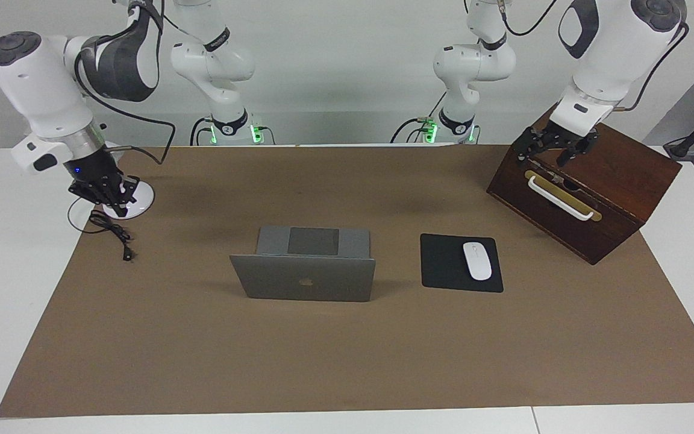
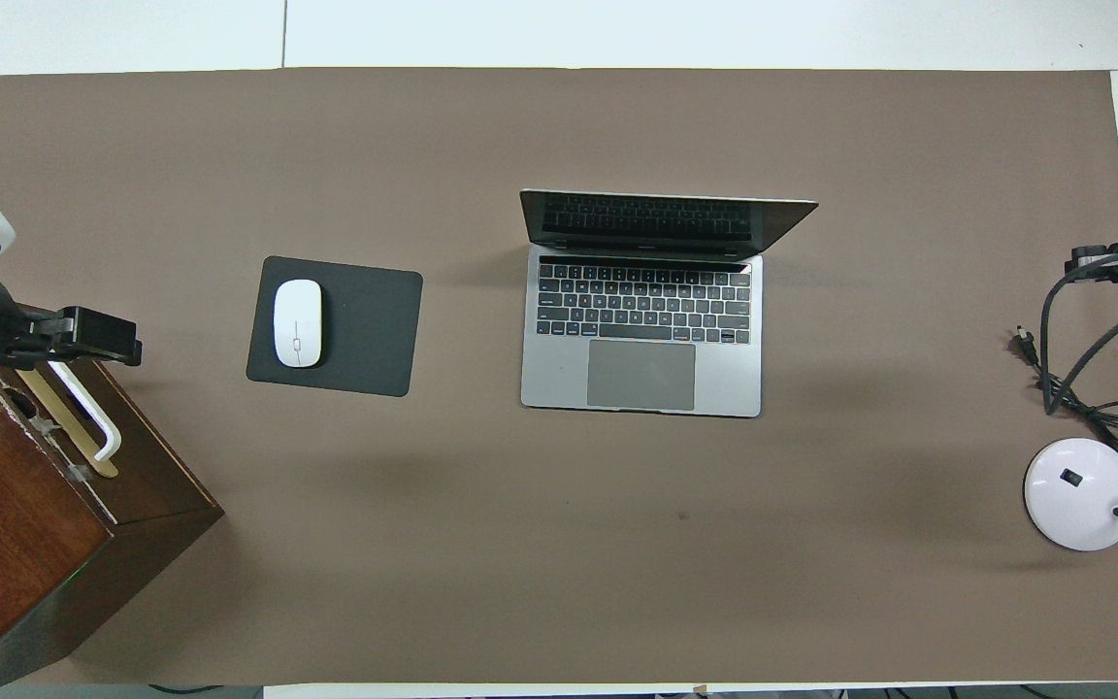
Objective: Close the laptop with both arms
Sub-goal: 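Reach the right gripper to the laptop lid while the left gripper advances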
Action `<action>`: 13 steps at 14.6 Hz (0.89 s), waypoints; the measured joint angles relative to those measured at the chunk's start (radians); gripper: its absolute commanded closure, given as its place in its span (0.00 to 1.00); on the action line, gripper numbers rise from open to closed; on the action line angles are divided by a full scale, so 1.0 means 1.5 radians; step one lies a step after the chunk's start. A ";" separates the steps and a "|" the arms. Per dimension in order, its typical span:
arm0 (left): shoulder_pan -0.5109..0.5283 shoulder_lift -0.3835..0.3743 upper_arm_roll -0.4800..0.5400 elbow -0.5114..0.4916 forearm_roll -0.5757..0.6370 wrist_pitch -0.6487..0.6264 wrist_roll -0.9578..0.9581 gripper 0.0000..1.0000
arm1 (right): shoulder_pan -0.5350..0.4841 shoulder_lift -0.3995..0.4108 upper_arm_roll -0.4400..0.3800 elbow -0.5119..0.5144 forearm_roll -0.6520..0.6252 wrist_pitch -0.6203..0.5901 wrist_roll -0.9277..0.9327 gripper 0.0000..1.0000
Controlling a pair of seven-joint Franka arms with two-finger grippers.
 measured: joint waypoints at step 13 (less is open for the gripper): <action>-0.036 -0.005 -0.008 -0.001 -0.002 0.004 -0.127 1.00 | 0.095 0.236 0.013 0.246 -0.002 0.004 0.106 1.00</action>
